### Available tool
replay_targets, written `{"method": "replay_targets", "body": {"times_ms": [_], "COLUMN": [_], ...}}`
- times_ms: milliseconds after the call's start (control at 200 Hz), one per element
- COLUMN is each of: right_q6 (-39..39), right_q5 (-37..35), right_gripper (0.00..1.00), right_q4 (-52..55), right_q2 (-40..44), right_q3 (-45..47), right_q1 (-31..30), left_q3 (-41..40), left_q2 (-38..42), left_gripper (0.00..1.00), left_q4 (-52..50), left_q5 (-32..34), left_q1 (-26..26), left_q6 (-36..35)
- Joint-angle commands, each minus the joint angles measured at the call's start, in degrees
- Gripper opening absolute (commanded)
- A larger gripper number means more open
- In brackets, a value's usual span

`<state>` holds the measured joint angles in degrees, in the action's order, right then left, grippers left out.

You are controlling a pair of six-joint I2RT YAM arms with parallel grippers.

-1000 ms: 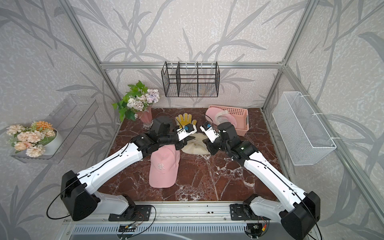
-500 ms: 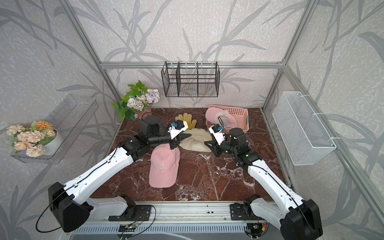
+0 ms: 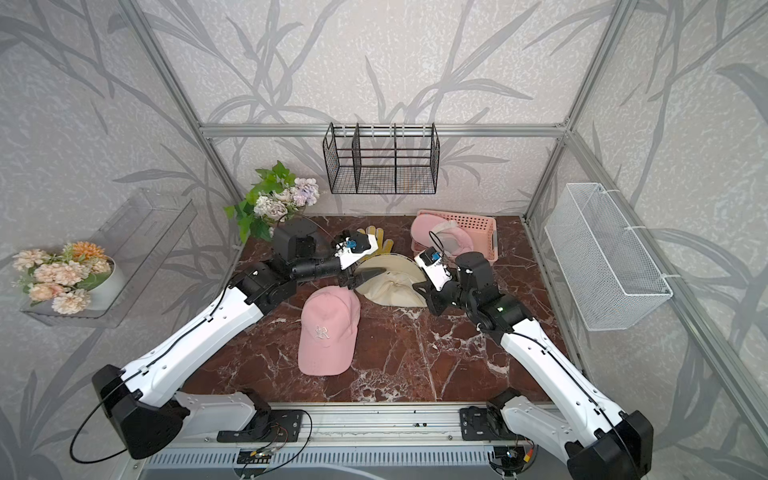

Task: Turn the baseball cap inside out
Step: Turn over the baseball cap.

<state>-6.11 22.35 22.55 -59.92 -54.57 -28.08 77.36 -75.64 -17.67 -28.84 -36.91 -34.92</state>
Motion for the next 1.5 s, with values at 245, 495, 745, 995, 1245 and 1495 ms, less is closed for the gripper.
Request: {"method": "replay_targets", "body": {"times_ms": [245,495,745,995,1245,1495], "right_q6": [-1.5,-0.7,-1.3,-2.2,-2.6,-1.2], "right_q5": [-5.3,2.3,15.0,17.5,17.8,19.9], "right_gripper": [0.0,0.0,0.36,0.47,0.47,0.45], "right_q4": [3.5,-0.2,-0.2,0.6,2.7,1.5], "right_q2": [-3.9,-2.5,-4.9,-5.9,-4.8,-3.3], "right_q3": [-5.4,-2.9,0.7,2.3,3.1,4.0], "right_q1": [-3.0,-2.3,-0.3,-0.1,0.0,0.0], "left_q3": [4.0,3.2,5.7,7.3,5.2,3.9], "left_q2": [-5.5,-6.3,-5.3,-4.1,-1.5,-0.8], "left_gripper": [0.6,0.0,0.0,0.0,0.0,0.0], "left_q4": [-8.5,-7.3,-6.1,-5.9,-1.8,0.1], "left_q5": [0.4,2.5,-2.7,-9.1,-6.1,-5.4], "left_q1": [-3.5,-3.3,0.2,5.3,7.2,7.6], "left_q6": [-4.1,-2.6,-0.4,1.7,3.6,4.2]}}
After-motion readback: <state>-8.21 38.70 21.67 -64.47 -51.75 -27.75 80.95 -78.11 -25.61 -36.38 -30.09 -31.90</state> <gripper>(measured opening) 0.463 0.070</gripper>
